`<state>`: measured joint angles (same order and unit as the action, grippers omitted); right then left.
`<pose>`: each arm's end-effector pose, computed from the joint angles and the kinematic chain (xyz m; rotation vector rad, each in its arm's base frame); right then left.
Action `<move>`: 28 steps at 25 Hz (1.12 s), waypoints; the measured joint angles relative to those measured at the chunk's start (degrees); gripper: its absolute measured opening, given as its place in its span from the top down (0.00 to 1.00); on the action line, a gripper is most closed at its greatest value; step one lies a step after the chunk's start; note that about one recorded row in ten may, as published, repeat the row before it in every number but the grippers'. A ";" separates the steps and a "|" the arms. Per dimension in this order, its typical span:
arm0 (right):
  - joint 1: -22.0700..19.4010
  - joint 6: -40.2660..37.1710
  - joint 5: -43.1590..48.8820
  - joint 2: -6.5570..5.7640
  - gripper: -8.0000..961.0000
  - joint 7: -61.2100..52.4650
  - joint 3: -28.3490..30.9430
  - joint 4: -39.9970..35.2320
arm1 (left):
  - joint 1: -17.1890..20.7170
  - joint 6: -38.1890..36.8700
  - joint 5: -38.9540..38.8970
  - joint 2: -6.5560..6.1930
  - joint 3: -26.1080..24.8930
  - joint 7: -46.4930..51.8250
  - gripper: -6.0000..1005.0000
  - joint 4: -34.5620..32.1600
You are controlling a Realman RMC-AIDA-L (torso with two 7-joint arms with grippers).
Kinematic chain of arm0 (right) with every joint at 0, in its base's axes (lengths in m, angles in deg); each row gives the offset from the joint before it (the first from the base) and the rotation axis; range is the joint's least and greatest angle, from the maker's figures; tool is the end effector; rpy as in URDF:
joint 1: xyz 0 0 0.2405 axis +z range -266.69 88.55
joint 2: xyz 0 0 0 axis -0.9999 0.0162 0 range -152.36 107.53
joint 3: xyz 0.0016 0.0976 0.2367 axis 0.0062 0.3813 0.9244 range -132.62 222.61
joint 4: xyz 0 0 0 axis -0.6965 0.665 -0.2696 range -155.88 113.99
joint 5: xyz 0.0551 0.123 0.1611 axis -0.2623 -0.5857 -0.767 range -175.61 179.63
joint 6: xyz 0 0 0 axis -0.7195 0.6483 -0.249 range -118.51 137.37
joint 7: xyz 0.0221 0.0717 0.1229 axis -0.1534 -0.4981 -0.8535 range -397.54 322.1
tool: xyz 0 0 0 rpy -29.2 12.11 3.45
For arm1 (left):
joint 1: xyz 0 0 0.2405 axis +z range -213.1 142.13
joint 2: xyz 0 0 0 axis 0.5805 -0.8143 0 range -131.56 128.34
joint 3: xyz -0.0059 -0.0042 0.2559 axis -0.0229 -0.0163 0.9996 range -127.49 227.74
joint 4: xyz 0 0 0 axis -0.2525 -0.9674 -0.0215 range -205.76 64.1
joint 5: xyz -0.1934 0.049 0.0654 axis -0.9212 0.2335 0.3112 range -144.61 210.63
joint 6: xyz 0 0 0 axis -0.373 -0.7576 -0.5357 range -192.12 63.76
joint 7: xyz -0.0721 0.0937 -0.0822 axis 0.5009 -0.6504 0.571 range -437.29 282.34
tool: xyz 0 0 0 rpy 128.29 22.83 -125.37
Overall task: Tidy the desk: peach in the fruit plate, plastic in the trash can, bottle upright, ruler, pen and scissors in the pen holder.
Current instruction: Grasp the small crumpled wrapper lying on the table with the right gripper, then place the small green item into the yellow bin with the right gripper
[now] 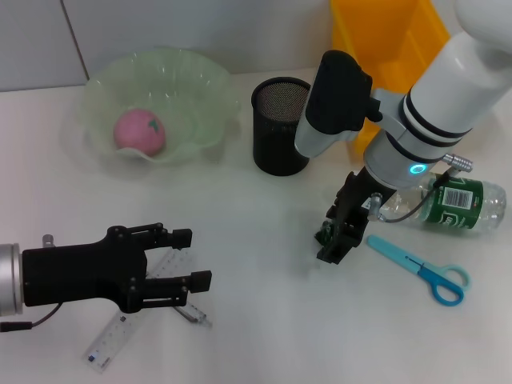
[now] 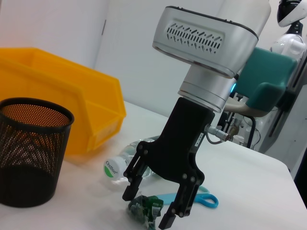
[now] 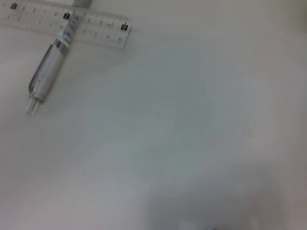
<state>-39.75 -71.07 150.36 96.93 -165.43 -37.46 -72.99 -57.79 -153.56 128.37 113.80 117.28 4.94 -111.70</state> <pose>0.1722 0.3827 -0.0540 -2.8324 0.4844 -0.7245 -0.2563 0.2930 -0.0161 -2.9050 -0.6263 -0.7386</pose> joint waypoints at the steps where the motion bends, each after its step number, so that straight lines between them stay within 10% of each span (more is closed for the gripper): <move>1: 0.00 0.00 0.00 0.00 0.23 0.00 0.00 0.00 | 0.01 0.00 0.00 0.00 -0.01 0.02 0.24 0.00; 14: -0.66 2.39 -0.07 0.17 0.24 0.06 -0.07 1.00 | 0.18 -0.25 0.00 0.13 -1.67 0.10 0.24 -0.07; 19: -0.42 2.59 -0.14 0.15 0.44 -0.04 -0.06 2.22 | 0.23 -0.40 -0.07 0.10 -1.72 0.11 0.24 -0.20; 28: -5.55 -2.40 -5.29 -0.04 0.53 -2.19 4.70 -10.90 | 0.27 -0.54 -0.31 -0.07 -1.80 0.19 0.25 -0.40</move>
<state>-45.30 -73.47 145.07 96.89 -167.62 -32.76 -83.89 -57.51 -154.09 128.06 113.72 115.48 5.13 -112.10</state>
